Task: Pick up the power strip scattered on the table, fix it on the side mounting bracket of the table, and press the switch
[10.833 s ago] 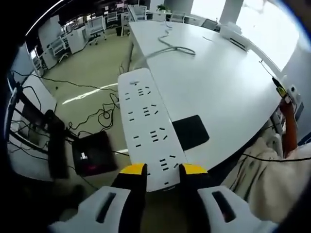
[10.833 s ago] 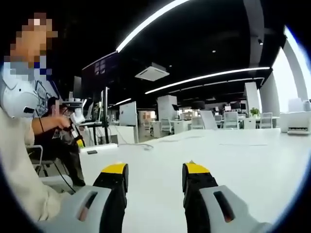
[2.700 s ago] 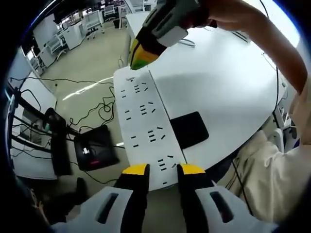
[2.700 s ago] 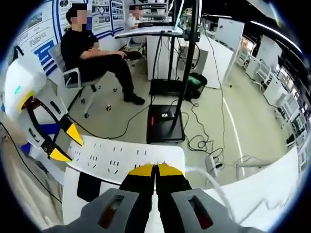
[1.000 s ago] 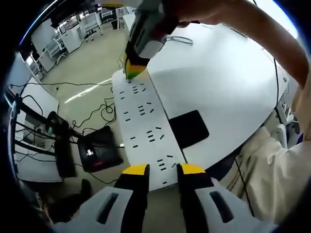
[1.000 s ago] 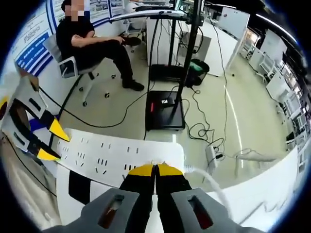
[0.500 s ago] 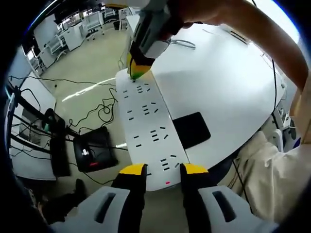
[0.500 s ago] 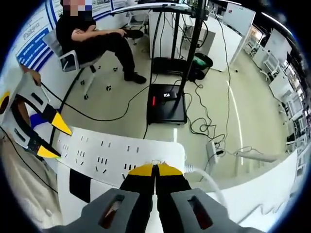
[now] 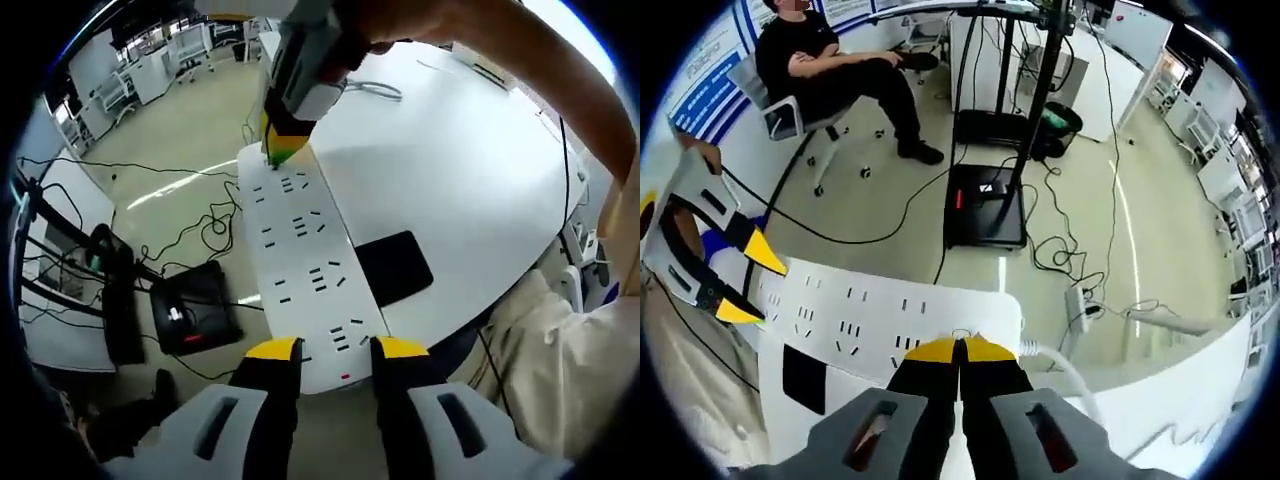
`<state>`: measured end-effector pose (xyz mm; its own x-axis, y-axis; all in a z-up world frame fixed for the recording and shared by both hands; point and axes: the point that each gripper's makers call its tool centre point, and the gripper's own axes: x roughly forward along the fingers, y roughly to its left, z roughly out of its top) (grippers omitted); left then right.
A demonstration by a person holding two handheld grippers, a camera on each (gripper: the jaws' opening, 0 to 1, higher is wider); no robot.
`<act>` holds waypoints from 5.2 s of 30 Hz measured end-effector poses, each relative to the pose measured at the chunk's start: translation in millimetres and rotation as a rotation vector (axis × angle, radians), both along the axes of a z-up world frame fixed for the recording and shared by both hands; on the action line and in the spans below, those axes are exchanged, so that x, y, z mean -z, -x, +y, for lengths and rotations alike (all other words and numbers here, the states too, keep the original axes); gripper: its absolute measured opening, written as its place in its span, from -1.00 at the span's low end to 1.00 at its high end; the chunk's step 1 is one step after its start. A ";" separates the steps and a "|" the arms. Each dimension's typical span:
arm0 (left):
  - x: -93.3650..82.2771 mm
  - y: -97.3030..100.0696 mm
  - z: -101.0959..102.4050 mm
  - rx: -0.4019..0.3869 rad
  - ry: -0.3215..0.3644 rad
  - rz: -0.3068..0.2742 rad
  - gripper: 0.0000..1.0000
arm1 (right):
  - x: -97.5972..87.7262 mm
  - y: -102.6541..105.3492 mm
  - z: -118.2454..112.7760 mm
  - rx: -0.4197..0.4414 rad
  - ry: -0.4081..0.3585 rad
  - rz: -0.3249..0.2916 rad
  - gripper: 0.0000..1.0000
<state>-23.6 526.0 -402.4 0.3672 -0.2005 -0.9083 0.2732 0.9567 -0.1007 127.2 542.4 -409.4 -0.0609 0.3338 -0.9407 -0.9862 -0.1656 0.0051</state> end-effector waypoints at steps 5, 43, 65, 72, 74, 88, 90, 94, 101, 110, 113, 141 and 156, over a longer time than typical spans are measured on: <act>-0.1 0.0 -0.6 -0.003 0.000 0.002 -0.35 | -0.2 0.8 0.4 -0.021 0.017 -0.029 -1.00; 0.0 0.5 -4.6 0.012 -0.007 0.006 -0.35 | -3.4 -3.7 5.4 -0.112 0.074 -0.123 -1.00; -0.8 0.5 -0.4 0.013 -0.004 0.004 -0.35 | -24.7 -0.6 -8.4 -0.036 -0.102 -0.068 -0.94; -0.6 -0.3 0.9 0.002 -0.004 0.003 -0.35 | -49.2 3.2 -11.7 -0.020 -0.188 -0.067 -0.92; -0.6 -0.4 1.6 -0.002 0.001 0.000 -0.35 | -53.0 4.5 -13.1 -0.025 -0.203 -0.074 -0.92; -0.9 3.0 -3.3 -0.011 0.007 -0.031 -0.36 | -89.0 6.9 -24.7 0.025 -0.392 -0.073 -0.74; -1.0 3.4 -3.8 -0.011 0.009 -0.031 -0.36 | -94.2 4.2 -30.6 0.037 -0.408 -0.082 -0.72; -1.0 3.9 -4.6 -0.014 0.009 -0.037 -0.36 | -106.4 1.4 -41.8 0.056 -0.446 -0.101 -0.69; -0.8 3.4 -4.9 -0.013 0.009 -0.029 -0.36 | -128.4 2.5 -63.7 0.078 -0.498 -0.122 -0.67; -2.0 -5.3 5.2 -0.015 0.014 -0.036 -0.36 | -151.3 9.4 -94.1 0.103 -0.582 -0.108 -0.64; -2.4 -3.2 2.4 -0.015 0.016 -0.039 -0.36 | -157.3 8.4 -108.5 0.119 -0.602 -0.113 -0.64; -4.4 6.6 -7.3 -0.022 0.036 -0.113 -0.35 | -171.9 -2.6 -267.6 0.348 -0.747 -0.186 -0.63; -4.1 11.4 -9.2 -0.026 0.064 -0.197 -0.32 | -177.0 1.9 -323.7 0.441 -0.822 -0.216 -0.62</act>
<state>-34.9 516.7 -398.3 0.5424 -0.2436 -0.8040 0.2693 0.9570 -0.1083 125.2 218.7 -232.4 0.3753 0.8464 -0.3778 -0.9267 0.3499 -0.1368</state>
